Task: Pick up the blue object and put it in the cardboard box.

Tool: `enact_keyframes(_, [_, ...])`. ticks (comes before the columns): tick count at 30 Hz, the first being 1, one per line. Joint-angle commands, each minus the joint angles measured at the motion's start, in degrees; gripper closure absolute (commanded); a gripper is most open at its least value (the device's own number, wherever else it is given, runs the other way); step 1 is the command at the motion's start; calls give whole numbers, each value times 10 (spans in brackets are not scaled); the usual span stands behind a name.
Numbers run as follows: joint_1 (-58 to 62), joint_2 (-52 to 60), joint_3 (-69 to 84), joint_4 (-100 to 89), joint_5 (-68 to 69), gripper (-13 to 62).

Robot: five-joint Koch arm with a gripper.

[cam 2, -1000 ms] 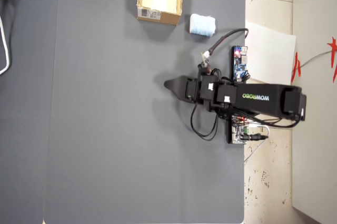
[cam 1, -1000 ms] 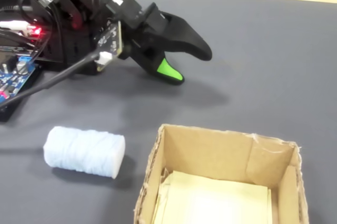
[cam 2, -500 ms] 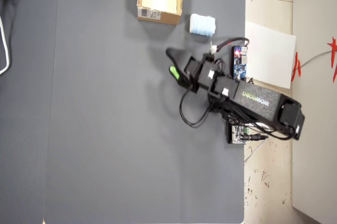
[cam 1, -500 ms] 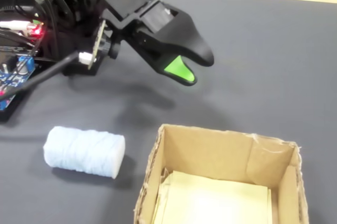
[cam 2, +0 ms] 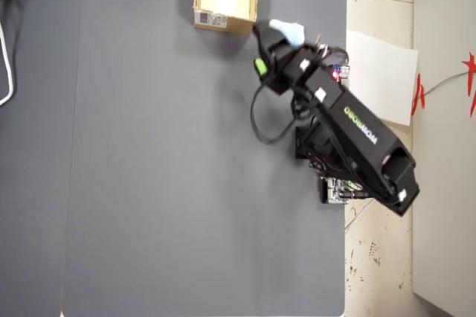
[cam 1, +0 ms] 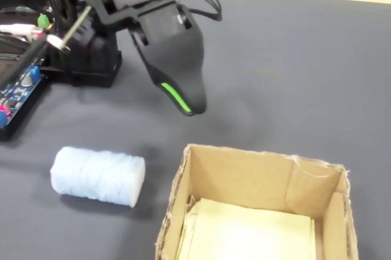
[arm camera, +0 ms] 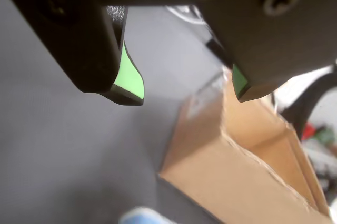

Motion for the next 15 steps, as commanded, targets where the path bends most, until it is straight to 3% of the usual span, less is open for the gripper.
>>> enact_keyframes(1, [26,-13,-59,34,4,182])
enact_keyframes(15, [172,-127,-127,165,3,182])
